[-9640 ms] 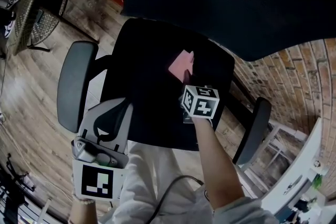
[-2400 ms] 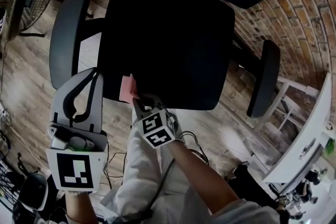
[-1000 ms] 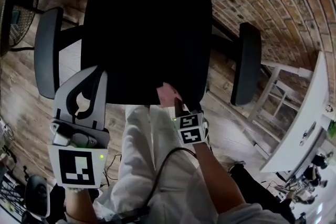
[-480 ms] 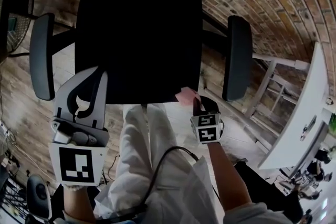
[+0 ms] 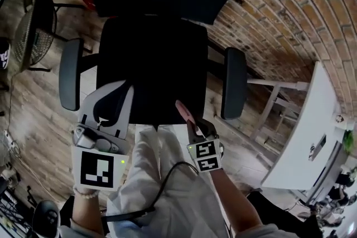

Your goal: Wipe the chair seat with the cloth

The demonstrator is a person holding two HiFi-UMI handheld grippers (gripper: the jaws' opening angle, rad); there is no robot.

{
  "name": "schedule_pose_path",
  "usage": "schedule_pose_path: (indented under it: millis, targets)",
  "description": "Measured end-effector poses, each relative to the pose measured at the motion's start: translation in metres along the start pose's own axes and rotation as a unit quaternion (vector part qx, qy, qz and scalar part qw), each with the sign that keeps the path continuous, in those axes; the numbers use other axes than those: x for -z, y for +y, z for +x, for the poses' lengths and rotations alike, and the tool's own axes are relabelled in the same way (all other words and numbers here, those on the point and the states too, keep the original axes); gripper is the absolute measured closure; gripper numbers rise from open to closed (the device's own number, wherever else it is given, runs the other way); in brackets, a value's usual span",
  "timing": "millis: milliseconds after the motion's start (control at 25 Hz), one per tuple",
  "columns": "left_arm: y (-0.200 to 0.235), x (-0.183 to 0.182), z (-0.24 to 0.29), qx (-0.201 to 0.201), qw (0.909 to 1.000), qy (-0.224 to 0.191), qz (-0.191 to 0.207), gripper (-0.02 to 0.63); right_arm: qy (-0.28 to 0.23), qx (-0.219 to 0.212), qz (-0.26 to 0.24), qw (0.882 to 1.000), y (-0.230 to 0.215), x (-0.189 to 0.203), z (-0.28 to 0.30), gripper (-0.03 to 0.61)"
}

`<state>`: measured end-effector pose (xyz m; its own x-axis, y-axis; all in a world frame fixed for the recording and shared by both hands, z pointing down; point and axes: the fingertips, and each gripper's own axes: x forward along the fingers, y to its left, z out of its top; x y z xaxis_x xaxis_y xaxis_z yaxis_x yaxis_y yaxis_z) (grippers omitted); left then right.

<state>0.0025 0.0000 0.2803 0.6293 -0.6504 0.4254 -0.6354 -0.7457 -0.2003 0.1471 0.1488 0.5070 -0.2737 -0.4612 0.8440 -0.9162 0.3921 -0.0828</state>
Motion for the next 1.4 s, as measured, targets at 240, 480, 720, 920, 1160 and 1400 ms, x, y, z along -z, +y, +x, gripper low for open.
schedule_pose_path:
  millis: [240,480,720,920,1160,1400]
  targets:
    - [0.022,-0.055,-0.032,-0.034,0.994,-0.03,-0.1,0.595,-0.098,-0.035,-0.012,0.994,0.009,-0.101,-0.057,0.523]
    - [0.039,-0.117,-0.059,-0.055,0.9914,-0.069,-0.097,0.595,-0.178,-0.03,-0.041,0.983,0.003,-0.19,-0.121,0.523]
    - [0.058,-0.161,-0.088,-0.073,0.9898,-0.083,-0.09,0.595,-0.27,-0.011,-0.07,0.96,0.004,-0.273,-0.189,0.523]
    - [0.063,-0.186,-0.106,-0.078,0.9902,-0.096,-0.066,0.595,-0.336,-0.002,-0.08,0.939,0.005,-0.316,-0.239,0.523]
    - [0.064,-0.2,-0.119,-0.079,0.991,-0.097,-0.048,0.595,-0.37,0.003,-0.089,0.925,0.005,-0.341,-0.275,0.523]
    - [0.065,-0.202,-0.128,-0.086,0.9899,-0.099,-0.053,0.595,-0.391,0.01,-0.09,0.916,0.01,-0.35,-0.288,0.523]
